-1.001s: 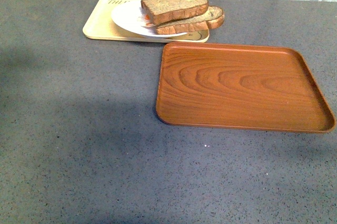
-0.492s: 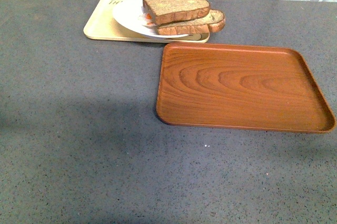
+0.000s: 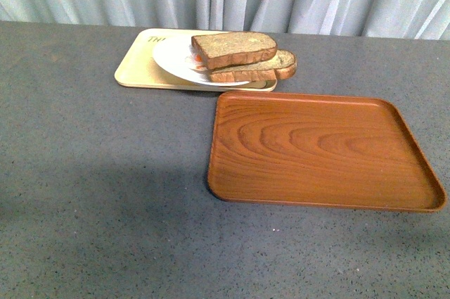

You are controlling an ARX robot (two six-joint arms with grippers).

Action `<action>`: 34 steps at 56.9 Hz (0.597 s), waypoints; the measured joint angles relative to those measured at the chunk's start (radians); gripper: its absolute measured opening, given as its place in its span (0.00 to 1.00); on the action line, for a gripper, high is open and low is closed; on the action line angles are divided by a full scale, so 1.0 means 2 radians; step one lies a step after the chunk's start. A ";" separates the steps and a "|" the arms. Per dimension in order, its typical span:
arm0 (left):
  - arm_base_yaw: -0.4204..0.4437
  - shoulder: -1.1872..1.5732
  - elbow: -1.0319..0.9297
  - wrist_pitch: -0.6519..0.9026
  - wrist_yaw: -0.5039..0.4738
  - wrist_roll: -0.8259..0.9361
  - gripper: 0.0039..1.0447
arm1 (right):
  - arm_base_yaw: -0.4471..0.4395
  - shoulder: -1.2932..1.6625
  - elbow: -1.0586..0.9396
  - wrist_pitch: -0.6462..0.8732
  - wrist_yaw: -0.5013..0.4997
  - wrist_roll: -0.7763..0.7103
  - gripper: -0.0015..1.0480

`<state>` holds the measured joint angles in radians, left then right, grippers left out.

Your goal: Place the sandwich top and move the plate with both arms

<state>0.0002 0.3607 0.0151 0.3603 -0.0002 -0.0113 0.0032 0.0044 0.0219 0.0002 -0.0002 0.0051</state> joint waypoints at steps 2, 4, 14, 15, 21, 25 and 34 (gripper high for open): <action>0.000 -0.011 0.000 -0.010 0.000 0.000 0.01 | 0.000 0.000 0.000 0.000 0.000 0.000 0.91; 0.000 -0.019 0.000 -0.018 0.000 0.000 0.01 | 0.000 0.000 0.000 0.000 0.000 0.000 0.91; 0.000 -0.049 0.000 -0.048 0.000 0.000 0.01 | 0.000 0.000 0.000 0.000 0.000 0.000 0.91; 0.000 -0.052 0.000 -0.051 0.000 0.000 0.01 | 0.000 0.000 0.000 0.000 0.000 0.000 0.91; 0.000 -0.067 0.000 -0.066 0.000 0.000 0.01 | 0.000 0.000 0.000 0.000 0.000 0.000 0.91; 0.000 -0.075 0.000 -0.073 0.000 0.000 0.01 | 0.000 0.000 0.000 0.000 0.000 0.000 0.91; 0.000 -0.095 0.000 -0.093 0.000 0.000 0.01 | 0.000 0.000 0.000 0.000 0.000 0.000 0.91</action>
<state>0.0002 0.1715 0.0151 0.1734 -0.0002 -0.0113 0.0032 0.0044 0.0219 0.0002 -0.0002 0.0051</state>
